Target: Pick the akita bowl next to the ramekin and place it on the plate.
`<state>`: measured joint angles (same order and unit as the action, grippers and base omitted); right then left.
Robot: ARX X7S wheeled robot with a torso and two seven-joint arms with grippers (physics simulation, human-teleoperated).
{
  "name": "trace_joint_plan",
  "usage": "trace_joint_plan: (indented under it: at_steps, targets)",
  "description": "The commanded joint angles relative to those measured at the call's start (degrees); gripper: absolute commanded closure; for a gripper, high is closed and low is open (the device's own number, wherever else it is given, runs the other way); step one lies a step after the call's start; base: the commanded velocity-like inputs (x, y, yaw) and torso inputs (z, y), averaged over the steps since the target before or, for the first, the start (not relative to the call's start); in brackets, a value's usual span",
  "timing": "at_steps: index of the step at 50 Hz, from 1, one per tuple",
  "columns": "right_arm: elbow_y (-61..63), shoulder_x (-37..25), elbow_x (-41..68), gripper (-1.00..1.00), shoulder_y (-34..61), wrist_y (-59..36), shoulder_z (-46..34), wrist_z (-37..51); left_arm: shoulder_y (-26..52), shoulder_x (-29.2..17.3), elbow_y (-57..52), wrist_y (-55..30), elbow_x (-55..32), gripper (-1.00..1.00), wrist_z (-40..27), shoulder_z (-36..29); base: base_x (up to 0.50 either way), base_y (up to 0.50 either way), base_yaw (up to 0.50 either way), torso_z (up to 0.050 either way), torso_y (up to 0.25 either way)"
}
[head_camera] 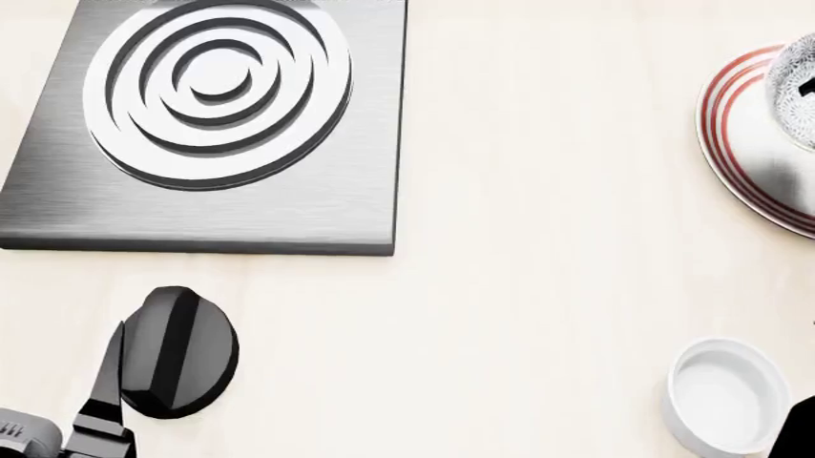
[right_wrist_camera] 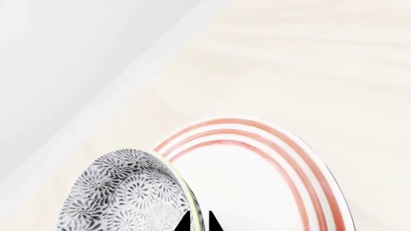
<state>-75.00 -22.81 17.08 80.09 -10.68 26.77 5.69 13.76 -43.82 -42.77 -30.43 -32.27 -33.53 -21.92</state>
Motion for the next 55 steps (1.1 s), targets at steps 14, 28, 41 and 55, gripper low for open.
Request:
trace_joint_plan:
  at_steps: [14, 28, 41, 55]
  targets:
    - [0.04, 2.42, -12.96, 1.00, -1.49, -0.40, 13.11, -3.50, -0.51, 1.05, -0.16, -0.03, 0.88, -1.00, 1.43, 1.19, 0.00, 0.00, 0.00, 0.000, 0.000]
    - [0.04, 2.48, -15.07, 1.00, -2.58, 0.01, 15.51, -3.99, -0.69, 0.96, -0.21, 0.09, 1.01, -1.00, 1.26, 1.02, 0.00, 0.00, 0.00, 0.000, 0.001]
    - [0.04, 2.49, -16.07, 1.00, -2.89, -0.08, 16.47, -3.92, -0.97, 0.89, -0.06, 0.40, 1.03, -1.00, 1.16, 1.03, 0.00, 0.00, 0.00, 0.000, 0.000]
    - [0.04, 2.32, -17.12, -1.00, -3.03, -0.25, 16.12, -4.33, -1.05, 0.87, -0.13, 0.38, 1.02, -1.00, 1.01, 0.84, 0.00, 0.00, 0.00, 0.000, 0.000]
